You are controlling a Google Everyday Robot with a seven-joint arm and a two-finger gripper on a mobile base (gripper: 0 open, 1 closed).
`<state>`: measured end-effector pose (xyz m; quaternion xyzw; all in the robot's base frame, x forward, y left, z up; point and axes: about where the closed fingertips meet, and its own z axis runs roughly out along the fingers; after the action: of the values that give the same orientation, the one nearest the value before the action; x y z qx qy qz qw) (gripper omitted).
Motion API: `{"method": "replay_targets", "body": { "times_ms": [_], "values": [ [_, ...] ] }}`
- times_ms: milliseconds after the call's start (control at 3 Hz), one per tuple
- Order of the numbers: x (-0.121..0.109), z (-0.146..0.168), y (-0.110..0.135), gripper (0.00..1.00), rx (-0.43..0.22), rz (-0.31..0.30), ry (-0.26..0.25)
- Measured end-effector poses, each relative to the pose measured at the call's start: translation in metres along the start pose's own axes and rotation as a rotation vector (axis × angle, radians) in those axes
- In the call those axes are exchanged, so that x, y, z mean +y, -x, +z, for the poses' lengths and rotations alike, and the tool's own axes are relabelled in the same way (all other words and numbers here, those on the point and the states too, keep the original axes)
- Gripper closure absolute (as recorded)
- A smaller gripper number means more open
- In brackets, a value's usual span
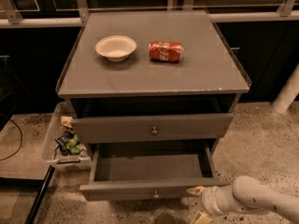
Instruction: Close middle drawer
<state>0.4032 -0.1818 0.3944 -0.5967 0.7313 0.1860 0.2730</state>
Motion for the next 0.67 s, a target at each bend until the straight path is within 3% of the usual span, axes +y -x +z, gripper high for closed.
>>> {"method": "replay_targets", "body": {
  "times_ms": [333, 667],
  "values": [
    [-0.025, 0.009, -0.004, 0.36, -0.010, -0.010, -0.021],
    [-0.064, 0.015, -0.002, 0.60, -0.021, -0.061, -0.041]
  ]
}}
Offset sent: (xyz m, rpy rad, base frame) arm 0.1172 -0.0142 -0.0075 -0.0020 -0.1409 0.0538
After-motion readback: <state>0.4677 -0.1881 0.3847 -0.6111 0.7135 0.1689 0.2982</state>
